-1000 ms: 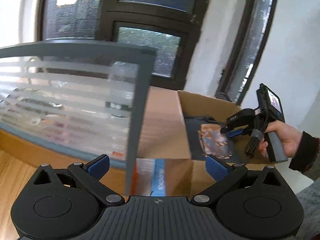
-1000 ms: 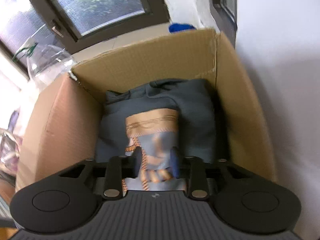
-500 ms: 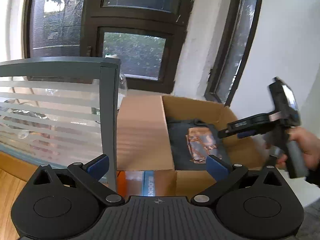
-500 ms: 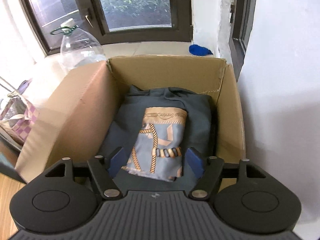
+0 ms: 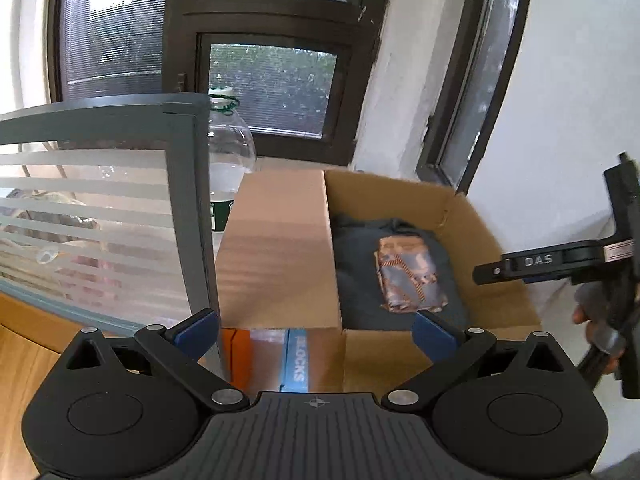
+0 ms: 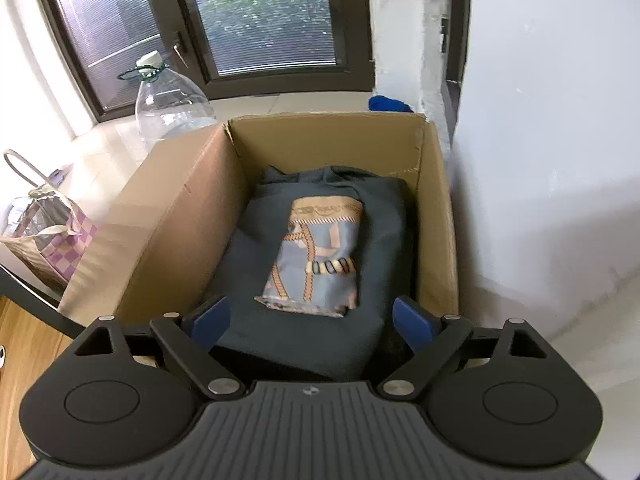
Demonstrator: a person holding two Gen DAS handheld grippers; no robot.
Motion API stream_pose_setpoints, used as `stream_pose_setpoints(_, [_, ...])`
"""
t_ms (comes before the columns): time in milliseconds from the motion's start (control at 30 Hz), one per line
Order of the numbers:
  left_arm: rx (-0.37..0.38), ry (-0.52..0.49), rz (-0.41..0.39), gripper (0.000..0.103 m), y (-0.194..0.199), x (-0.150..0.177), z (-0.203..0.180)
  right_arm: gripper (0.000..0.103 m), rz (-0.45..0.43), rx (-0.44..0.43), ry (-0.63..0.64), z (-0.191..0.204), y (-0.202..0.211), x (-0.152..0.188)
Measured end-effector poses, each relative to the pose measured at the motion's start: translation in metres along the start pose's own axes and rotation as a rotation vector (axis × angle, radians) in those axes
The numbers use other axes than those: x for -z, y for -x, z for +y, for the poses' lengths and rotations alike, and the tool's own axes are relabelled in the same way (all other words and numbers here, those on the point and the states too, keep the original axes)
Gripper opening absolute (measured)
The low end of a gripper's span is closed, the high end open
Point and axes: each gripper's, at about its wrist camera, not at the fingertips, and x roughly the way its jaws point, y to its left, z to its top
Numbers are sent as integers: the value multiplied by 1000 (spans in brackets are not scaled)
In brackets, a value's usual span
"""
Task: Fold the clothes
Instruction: 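Lower the scarf onto the dark cloth in the box and open the right tool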
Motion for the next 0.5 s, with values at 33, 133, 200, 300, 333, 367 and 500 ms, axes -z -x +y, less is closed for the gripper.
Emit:
stream_pose_setpoints(33, [9,-7,1,103,0,0,-1,94,-1,3,-4,0,2,3])
stream_pose_setpoints(133, [18,-18,15,103,-3,1,-4,95,-5,14,-3,0,9,10])
stream_pose_setpoints(200, [38,-17,24,103,-4,1,-5,96,-6,20,4,2,12,15])
stream_pose_setpoints(300, [53,-13,28,103,-4,3,-6,96,-4,22,8,4,16,22])
stream_pose_setpoints(333, [54,-17,26,103,-4,3,-7,96,-2,22,6,4,17,24])
stream_pose_setpoints(367, [57,-22,22,103,-3,4,-8,96,-1,20,4,4,17,26])
stream_pose_setpoints(500, [58,-32,11,103,0,6,-10,96,7,12,1,7,18,30])
